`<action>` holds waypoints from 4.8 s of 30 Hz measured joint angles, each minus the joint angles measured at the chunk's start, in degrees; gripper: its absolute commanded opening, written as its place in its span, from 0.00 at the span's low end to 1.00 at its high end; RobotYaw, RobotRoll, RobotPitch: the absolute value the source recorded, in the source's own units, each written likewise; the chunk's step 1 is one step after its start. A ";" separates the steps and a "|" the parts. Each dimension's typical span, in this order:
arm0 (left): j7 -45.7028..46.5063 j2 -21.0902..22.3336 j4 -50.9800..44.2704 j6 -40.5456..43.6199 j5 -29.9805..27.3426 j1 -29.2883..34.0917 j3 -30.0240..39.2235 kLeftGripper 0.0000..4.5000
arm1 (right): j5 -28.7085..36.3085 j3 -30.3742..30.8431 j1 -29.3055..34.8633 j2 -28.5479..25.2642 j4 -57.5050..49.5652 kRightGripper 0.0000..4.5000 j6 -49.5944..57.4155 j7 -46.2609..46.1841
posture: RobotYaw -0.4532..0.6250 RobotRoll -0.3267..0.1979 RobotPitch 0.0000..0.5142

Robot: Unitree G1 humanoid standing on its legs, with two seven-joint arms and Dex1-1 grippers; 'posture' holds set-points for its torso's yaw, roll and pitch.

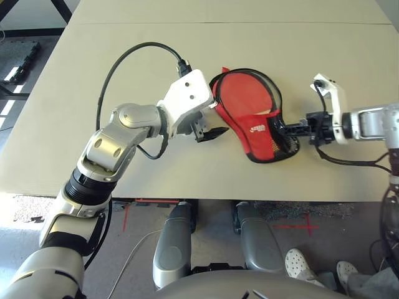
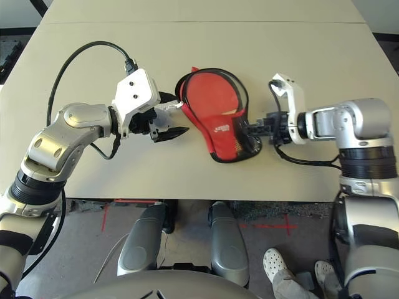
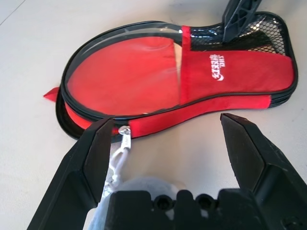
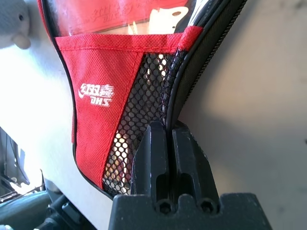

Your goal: Store the ping-pong paddle in its case and zip it.

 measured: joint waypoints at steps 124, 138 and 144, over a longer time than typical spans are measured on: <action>-4.48 3.61 24.73 -8.16 9.01 -7.70 -0.06 0.08 | -35.58 13.73 -20.02 10.42 55.04 1.00 -101.27 36.66 | 0.48 0.62 0.54; 2.30 -9.65 67.80 -25.85 18.03 -28.19 -0.98 0.08 | -35.49 12.21 -17.57 10.20 51.21 1.00 -99.73 34.13 | 0.43 0.62 0.55; 2.78 -10.02 77.12 -29.93 22.27 -33.47 -1.73 0.08 | -35.31 11.92 -16.26 9.50 48.92 1.00 -98.92 34.40 | 0.43 0.62 0.56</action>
